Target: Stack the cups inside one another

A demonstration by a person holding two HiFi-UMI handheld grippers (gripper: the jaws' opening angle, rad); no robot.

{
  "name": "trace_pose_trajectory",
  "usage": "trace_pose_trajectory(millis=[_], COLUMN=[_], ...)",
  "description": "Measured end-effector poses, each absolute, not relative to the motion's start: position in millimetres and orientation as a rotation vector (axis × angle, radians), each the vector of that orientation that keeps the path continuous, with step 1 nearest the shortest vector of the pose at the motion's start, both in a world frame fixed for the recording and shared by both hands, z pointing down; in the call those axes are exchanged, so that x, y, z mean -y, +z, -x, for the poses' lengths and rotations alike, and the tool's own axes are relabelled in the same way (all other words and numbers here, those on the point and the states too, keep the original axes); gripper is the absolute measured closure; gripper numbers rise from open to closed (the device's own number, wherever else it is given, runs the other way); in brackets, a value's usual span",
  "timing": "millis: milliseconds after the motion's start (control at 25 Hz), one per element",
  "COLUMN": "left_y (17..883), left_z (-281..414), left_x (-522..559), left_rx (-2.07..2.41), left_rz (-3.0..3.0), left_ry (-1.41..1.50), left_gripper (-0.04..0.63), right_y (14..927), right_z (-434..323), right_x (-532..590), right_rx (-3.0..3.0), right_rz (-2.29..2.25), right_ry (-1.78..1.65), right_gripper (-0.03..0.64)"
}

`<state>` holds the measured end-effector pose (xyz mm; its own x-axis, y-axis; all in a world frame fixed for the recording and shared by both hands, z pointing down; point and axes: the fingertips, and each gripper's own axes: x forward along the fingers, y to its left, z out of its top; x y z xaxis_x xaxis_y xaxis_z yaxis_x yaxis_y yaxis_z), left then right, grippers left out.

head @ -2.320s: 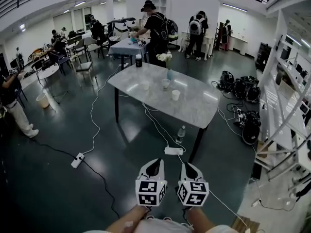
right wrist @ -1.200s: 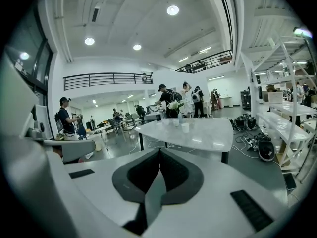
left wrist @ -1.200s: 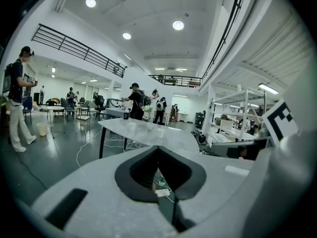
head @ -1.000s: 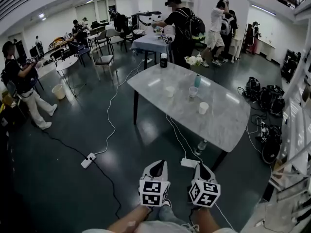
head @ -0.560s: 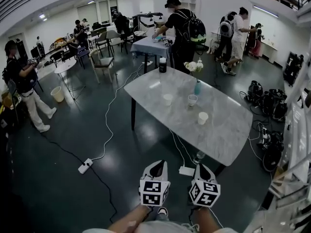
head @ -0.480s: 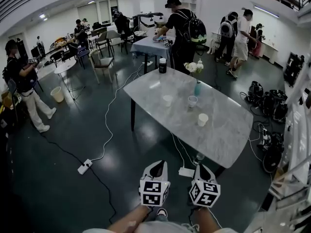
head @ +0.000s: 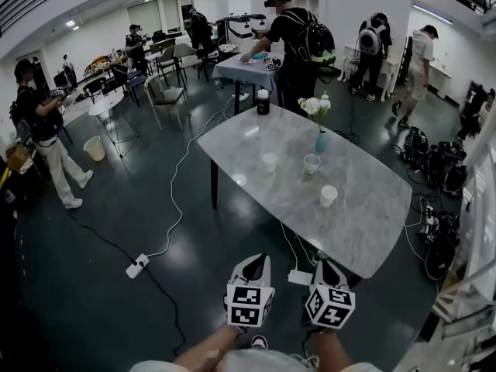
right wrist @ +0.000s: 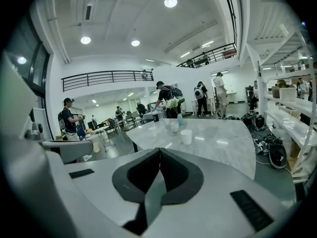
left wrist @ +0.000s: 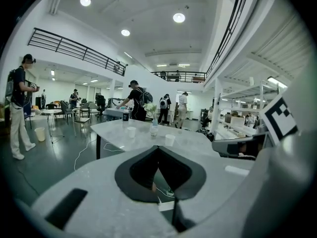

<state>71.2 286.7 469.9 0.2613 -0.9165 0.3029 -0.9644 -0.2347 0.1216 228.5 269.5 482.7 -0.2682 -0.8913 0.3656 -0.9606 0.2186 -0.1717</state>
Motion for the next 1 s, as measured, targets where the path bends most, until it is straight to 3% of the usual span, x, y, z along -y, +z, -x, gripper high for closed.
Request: trace_pose_trajectory(millis=[560,1000], left_y=[478.4,479.4], left_z=[-77.9,-50.8], left_x=[-237.0,-137.4], left_rx=[1.684,1.595], left_rz=[-2.283,-2.371], left_ry=[0.233,0.262], left_gripper=[0.598,0.598], right_y=[494.4,494.9], right_z=[-242.2,-213.9], right_x=[-233.6,-145.7], right_rx=[2.231,2.162], right_rz=[-1.807,-1.905], right_ry=[0.549,0.555], right_gripper=[0.609,0.609])
